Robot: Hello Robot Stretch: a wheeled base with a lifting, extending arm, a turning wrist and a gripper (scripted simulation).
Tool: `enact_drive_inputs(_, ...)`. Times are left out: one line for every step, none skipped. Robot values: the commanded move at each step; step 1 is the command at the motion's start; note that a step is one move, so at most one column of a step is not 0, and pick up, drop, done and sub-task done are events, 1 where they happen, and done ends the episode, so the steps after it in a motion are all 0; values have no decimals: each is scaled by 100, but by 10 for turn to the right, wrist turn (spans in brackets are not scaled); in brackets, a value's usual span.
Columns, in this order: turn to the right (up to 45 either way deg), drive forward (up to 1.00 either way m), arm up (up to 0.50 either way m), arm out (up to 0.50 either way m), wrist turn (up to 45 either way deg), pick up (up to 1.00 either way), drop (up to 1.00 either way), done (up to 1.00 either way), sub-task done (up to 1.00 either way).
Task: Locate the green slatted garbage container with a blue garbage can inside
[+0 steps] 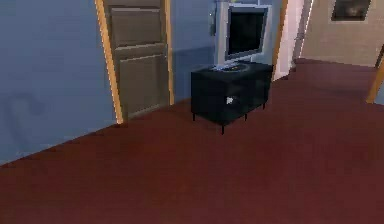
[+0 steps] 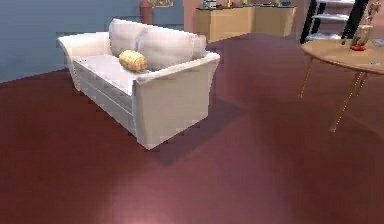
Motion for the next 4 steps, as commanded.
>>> enact_drive_inputs(-420,0,0,0,0,0,0,0,0)
enact_drive_inputs(0,25,0,0,0,0,0,0,0)
enact_drive_inputs(-450,0,0,0,0,0,0,0,0)
enact_drive_inputs(0,45,0,0,0,0,0,0,0)
